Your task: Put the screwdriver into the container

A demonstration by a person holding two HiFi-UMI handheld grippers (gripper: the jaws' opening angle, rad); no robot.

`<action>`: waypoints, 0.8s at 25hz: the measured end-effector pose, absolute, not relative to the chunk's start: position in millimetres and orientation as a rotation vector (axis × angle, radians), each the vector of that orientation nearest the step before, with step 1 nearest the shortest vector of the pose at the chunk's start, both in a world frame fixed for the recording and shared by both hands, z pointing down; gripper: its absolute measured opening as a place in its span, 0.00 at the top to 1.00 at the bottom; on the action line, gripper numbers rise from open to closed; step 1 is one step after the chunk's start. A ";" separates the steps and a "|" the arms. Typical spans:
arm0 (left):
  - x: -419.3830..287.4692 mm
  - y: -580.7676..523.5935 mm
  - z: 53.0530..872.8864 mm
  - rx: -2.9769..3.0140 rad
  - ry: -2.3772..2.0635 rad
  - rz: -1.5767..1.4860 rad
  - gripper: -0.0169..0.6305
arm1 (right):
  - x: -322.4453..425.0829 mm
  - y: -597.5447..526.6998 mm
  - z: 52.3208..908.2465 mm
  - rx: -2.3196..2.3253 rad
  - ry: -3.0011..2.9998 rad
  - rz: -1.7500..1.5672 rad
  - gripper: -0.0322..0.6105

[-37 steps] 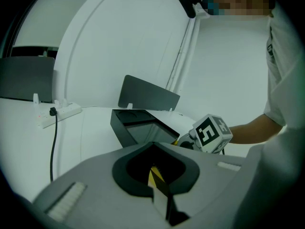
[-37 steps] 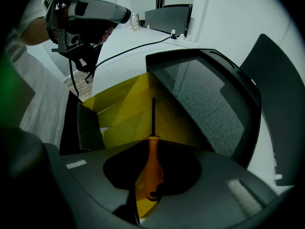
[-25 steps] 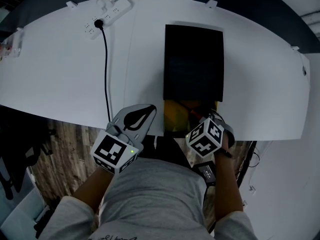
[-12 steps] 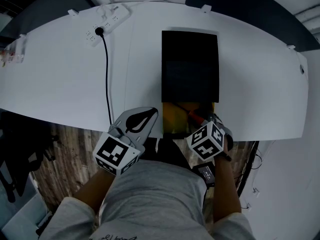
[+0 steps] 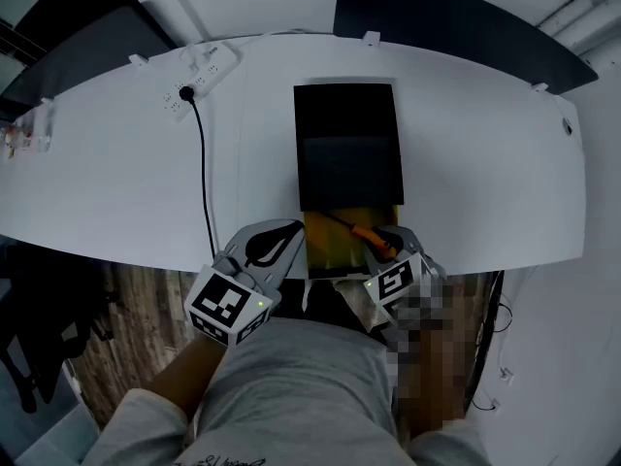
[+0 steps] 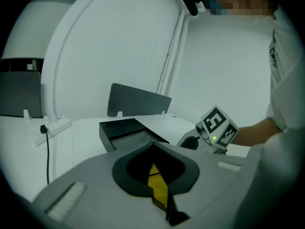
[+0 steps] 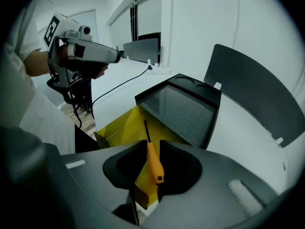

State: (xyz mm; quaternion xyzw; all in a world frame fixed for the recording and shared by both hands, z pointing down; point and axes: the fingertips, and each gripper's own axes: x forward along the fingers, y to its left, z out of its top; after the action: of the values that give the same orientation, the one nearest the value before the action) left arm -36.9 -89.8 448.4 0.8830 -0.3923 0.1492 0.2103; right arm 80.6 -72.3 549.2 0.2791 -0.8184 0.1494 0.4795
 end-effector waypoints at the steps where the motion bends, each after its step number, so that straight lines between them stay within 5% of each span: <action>1: -35.1 -89.5 446.0 2.461 -1.087 0.414 0.97 | 82.8 -73.0 543.6 0.702 -2.010 0.369 0.80; 11: -24.8 -90.2 420.3 2.518 -1.073 0.381 0.97 | 100.0 -77.5 482.7 0.910 -2.150 0.383 0.93; 20: -26.4 -88.1 403.7 2.505 -1.065 0.305 0.97 | 99.3 -81.9 436.2 1.029 -2.307 0.415 0.93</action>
State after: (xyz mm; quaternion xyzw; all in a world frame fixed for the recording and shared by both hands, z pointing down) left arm -26.4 -88.1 403.7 0.8961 -0.3810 0.1092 0.1998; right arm 99.3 -81.9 436.2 0.3851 -0.8634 0.1554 0.2866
